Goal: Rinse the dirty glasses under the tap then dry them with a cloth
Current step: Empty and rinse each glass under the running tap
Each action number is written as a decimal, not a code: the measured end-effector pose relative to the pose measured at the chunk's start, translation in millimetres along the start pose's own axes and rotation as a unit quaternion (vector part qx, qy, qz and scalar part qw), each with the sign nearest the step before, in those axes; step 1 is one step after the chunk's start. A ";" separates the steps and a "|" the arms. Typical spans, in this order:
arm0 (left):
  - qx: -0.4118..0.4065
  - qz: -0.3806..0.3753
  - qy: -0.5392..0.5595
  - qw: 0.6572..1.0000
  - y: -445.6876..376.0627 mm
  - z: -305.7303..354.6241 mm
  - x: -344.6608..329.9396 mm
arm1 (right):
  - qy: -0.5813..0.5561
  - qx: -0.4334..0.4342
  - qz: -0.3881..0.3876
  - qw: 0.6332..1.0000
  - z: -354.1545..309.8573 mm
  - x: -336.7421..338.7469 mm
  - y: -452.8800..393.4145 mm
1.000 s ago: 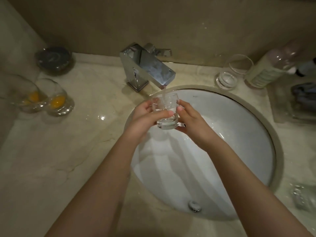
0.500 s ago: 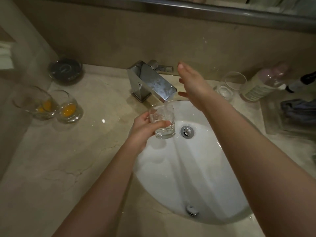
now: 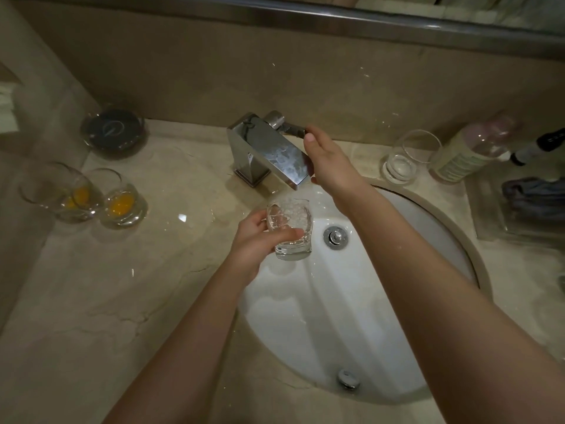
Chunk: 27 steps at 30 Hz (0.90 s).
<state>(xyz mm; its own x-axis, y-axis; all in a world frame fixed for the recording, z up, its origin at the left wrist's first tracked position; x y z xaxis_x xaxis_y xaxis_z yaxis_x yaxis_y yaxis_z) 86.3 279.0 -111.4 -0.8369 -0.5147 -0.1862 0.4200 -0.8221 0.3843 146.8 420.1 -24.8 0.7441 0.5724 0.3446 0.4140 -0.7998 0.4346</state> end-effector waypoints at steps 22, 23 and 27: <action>0.162 -0.074 -0.073 0.981 28.6 -6.9 -41.0 | -0.075 -0.247 -0.041 0.965 107.2 12.0 87.0; 0.175 -0.074 -0.072 0.979 29.9 -9.2 -43.6 | -0.072 -0.257 -0.040 0.963 110.1 15.8 88.0; 0.155 -0.059 -0.067 0.984 28.7 -8.8 -52.4 | -0.080 -0.244 -0.044 0.965 113.4 25.8 85.4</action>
<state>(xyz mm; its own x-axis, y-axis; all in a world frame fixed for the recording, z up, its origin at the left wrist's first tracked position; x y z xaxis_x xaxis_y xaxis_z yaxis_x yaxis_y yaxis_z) 145.3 280.2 -98.5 -0.9208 -0.3662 -0.1338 0.2072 -0.7503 0.6277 260.8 346.0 -73.1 0.8050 0.5680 0.1715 0.2128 -0.5462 0.8102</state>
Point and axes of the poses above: each hand's wrist, its own y-axis away from the middle knuckle, its own x-axis out of the back of the hand, z = x × y, the point moved 10 cm from there along -y, towards the middle knuckle, and after that the axes turned 10 degrees about -x, right-handed, at the moved point
